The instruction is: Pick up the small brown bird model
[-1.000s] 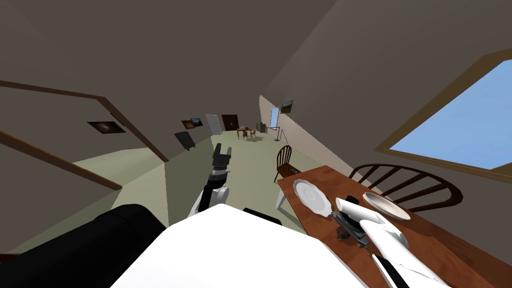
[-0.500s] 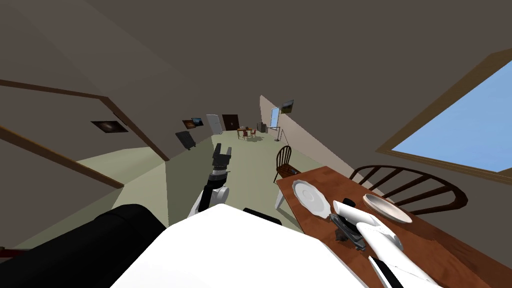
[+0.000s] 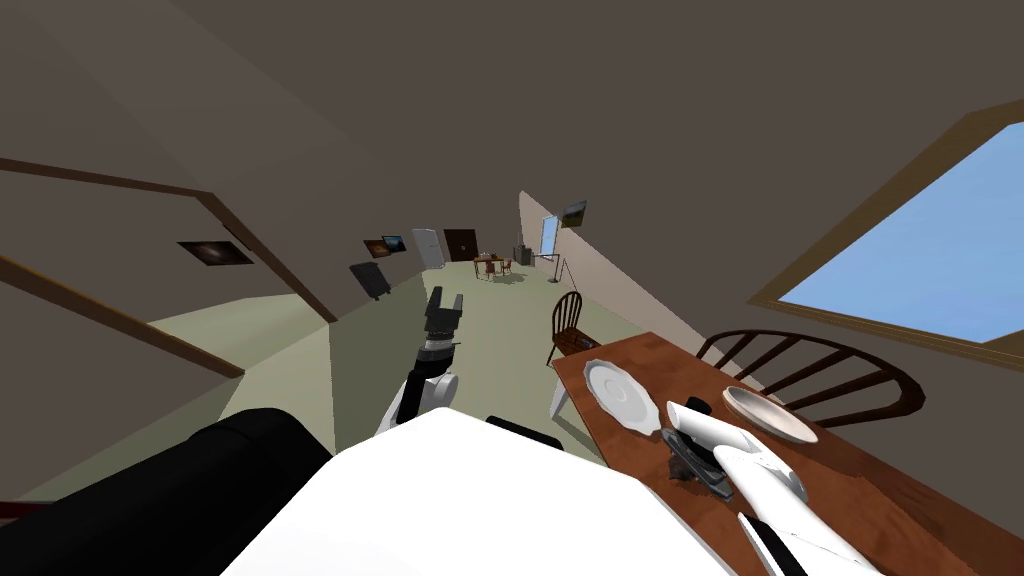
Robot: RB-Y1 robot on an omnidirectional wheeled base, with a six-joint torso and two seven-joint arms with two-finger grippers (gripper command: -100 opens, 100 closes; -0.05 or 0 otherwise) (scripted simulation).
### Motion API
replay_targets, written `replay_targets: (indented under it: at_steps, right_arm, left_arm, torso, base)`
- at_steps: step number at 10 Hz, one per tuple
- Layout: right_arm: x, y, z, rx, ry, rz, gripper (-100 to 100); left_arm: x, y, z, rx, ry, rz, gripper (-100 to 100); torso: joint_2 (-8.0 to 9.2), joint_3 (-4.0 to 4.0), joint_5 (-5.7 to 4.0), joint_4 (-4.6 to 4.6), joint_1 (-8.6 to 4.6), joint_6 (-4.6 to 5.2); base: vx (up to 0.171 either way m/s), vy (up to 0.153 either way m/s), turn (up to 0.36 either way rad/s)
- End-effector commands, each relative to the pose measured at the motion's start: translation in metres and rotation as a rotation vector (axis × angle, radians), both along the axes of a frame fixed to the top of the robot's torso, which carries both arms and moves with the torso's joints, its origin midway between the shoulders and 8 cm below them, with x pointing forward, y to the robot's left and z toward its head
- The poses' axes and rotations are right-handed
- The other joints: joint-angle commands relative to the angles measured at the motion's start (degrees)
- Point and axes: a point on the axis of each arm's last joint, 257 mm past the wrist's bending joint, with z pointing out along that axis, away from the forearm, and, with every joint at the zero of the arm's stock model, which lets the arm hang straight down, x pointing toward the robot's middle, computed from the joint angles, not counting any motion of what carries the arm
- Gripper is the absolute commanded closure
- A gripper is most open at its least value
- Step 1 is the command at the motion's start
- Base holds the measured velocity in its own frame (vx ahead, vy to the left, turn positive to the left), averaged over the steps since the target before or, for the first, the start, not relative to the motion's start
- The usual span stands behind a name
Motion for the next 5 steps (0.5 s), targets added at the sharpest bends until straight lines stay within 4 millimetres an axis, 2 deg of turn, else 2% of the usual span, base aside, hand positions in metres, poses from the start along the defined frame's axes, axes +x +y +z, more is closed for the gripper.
replay_targets:
  at_steps: [1,2,4,5]
  right_arm:
    - [0.0,0.0,0.0,0.0,0.0,0.0,0]
    - [0.009,-0.007,0.014,0.001,-0.005,0.005,100]
    - [0.008,-0.008,0.014,-0.001,-0.007,0.006,100]
    - [0.008,-0.008,0.015,0.0,-0.006,0.006,0]
  left_arm:
    - [0.0,0.0,0.0,0.0,0.0,0.0,0]
    - [0.0,0.0,0.0,0.0,0.0,0.0,0]
    - [0.0,0.0,0.0,0.0,0.0,0.0,0]
    - [0.0,0.0,0.0,0.0,0.0,0.0,0]
  torso:
    - [0.0,0.0,0.0,0.0,0.0,0.0]
    - [-0.01,0.0,0.0,0.0,0.0,0.0]
    - [0.09,0.06,0.08,0.03,0.31,-0.01]
    - [0.06,0.04,0.06,0.02,0.2,-0.01]
  base:
    - [0.0,0.0,0.0]
    - [-0.014,0.056,-0.028]
    - [-0.018,0.055,-0.021]
    - [-0.002,0.007,0.0]
